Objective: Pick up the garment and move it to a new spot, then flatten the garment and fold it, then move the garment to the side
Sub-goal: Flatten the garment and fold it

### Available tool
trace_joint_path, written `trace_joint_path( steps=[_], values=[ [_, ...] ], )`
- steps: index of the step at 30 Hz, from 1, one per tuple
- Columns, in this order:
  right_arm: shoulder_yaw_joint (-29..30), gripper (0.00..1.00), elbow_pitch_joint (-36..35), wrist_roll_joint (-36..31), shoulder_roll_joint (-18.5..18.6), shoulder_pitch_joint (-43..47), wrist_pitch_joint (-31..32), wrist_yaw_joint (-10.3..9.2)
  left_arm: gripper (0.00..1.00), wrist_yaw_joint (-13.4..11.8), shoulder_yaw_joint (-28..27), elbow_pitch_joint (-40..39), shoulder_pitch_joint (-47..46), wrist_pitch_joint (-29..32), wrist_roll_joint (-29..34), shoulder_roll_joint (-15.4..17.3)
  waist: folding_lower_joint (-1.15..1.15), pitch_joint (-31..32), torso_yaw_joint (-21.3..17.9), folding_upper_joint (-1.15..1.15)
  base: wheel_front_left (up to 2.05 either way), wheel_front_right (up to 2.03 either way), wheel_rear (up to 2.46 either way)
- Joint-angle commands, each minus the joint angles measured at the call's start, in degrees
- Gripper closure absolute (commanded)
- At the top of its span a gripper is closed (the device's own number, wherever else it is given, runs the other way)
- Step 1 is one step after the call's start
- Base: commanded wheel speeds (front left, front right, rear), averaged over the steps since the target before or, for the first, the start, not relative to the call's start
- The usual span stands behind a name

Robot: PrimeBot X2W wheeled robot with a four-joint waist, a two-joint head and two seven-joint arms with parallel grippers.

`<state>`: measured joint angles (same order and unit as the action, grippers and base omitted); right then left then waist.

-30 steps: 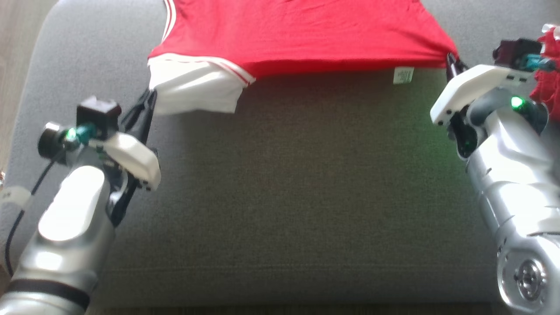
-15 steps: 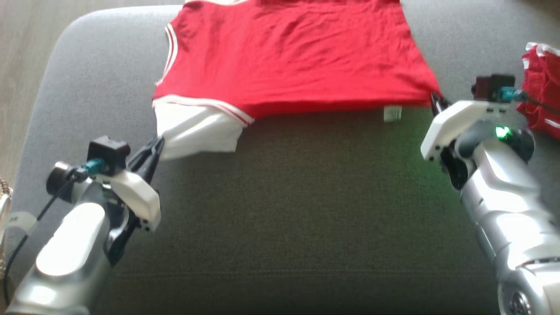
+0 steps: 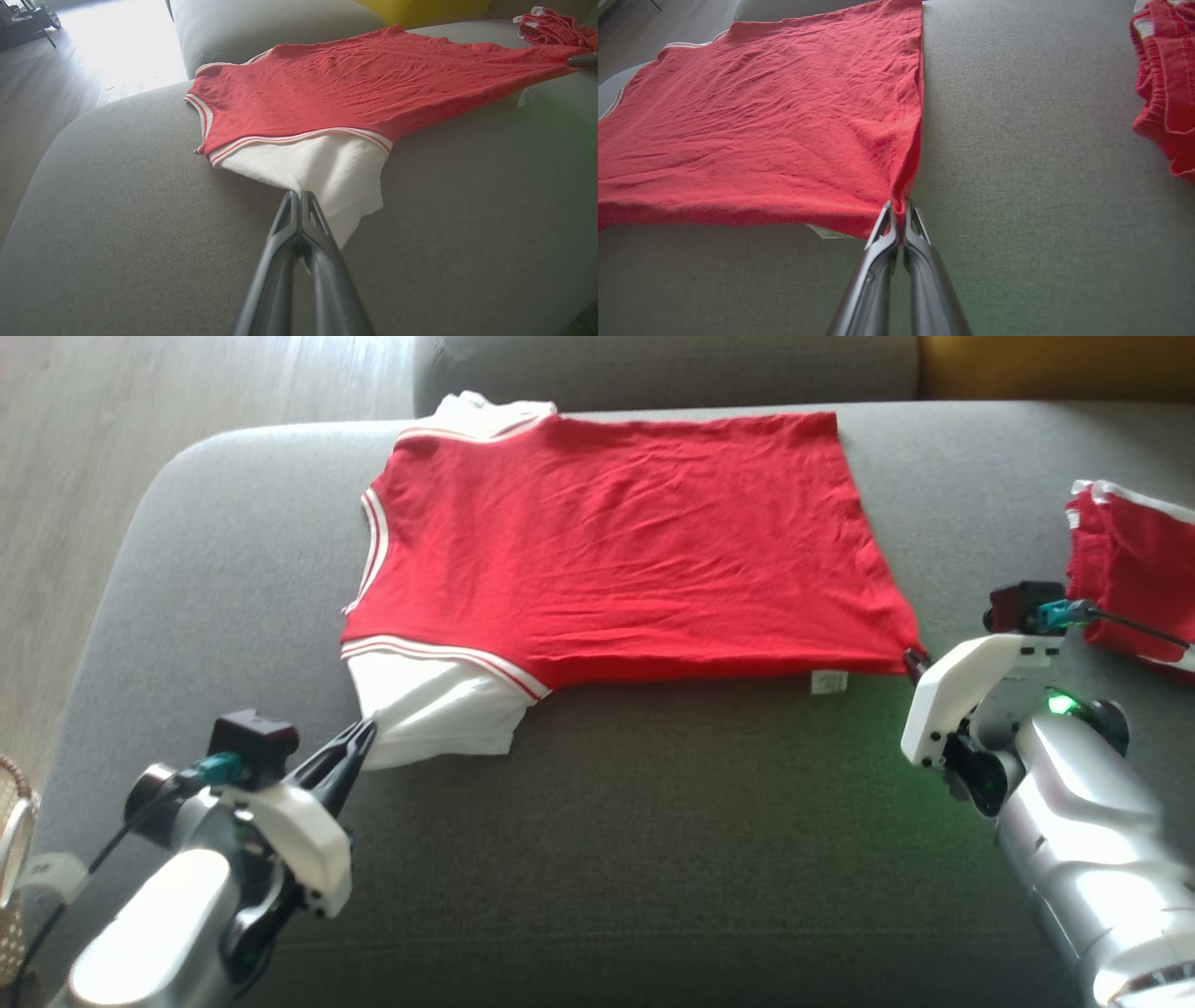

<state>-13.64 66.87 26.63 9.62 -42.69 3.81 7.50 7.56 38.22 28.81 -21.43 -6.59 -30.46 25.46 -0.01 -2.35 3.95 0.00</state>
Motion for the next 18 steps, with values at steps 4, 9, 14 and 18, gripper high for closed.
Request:
trace_joint_path(
  steps=[4, 9, 14, 18],
  values=[
    [-4.4, 1.0, -4.7, 3.6, 2.0, 1.1, 3.2, -0.01, 1.0, -0.1, -2.0, -4.6, -1.0, 1.7, -1.9, 5.1, 0.01, 0.9, -0.8, 0.0, 0.0, 0.0, 0.0],
    [-9.1, 1.0, -8.9, 7.9, 4.7, 3.6, 7.9, -0.01, 1.0, -0.1, -0.1, -9.1, 1.3, 4.4, -4.1, 8.2, 0.01, 1.2, -1.2, 0.0, 0.0, 0.0, 0.0],
    [-13.0, 1.0, -13.2, 12.6, 7.1, 5.5, 12.9, -0.01, 1.0, -0.1, 0.7, -12.4, 3.1, 6.8, -5.8, 10.7, 0.01, 1.2, -1.7, 0.0, 0.0, 0.0, 0.0],
    [-16.1, 1.0, -16.9, 15.9, 9.6, 7.1, 17.3, -0.01, 1.0, -0.1, 1.0, -14.2, 4.6, 8.4, -7.0, 12.1, 0.01, 1.9, -2.0, 0.0, 0.0, 0.0, 0.0]
  ],
)
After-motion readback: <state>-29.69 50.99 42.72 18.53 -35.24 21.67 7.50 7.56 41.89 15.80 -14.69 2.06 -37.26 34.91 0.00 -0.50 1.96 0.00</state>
